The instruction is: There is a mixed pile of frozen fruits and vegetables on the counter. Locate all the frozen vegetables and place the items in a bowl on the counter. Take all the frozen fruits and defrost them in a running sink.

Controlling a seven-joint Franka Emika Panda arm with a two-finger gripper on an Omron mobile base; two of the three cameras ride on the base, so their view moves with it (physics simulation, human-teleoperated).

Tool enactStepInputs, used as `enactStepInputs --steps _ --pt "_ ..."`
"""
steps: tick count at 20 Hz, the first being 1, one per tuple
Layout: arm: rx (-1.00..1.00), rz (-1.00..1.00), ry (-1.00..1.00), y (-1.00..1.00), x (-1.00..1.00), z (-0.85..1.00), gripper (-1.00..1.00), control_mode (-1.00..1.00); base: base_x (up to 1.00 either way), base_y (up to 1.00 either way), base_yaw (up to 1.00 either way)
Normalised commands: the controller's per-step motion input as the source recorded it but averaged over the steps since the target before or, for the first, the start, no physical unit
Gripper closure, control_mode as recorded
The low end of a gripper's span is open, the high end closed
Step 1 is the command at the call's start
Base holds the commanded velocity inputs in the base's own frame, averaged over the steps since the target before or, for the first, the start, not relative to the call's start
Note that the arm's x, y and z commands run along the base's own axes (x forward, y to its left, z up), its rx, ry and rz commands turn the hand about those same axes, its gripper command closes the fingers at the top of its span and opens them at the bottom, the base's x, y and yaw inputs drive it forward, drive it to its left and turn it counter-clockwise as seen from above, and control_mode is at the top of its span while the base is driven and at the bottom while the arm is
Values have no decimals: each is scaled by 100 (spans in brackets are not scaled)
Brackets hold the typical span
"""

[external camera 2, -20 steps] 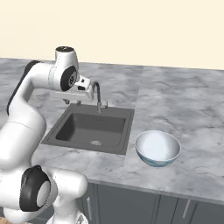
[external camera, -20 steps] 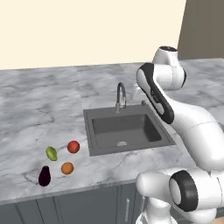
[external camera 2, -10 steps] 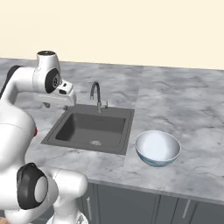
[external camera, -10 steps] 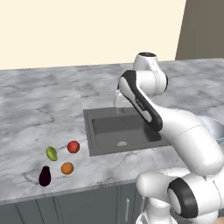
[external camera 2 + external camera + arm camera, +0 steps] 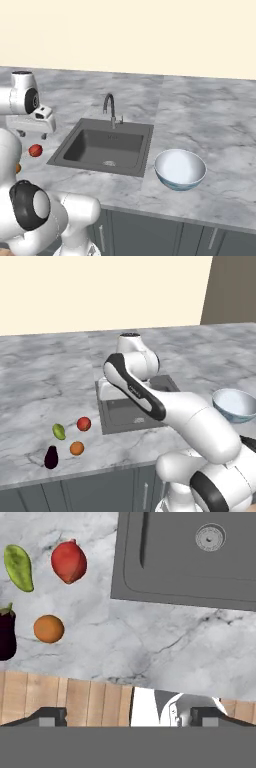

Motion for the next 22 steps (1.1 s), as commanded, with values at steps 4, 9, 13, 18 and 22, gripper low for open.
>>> enactStepInputs --steps 4,9,13,18,22 --pt "0 10 11 100 -48 -36 -100 -100 0 0 0" --pt "-5 7 19 99 -35 -22 -100 -100 0 0 0" --pt "-13 3 27 93 -8 -12 -100 -100 0 0 0" --pt "-10 2 12 71 -4 -32 -100 -100 0 0 0" --pt "-8 -7 -8 25 34 -33 -100 -100 0 0 0"
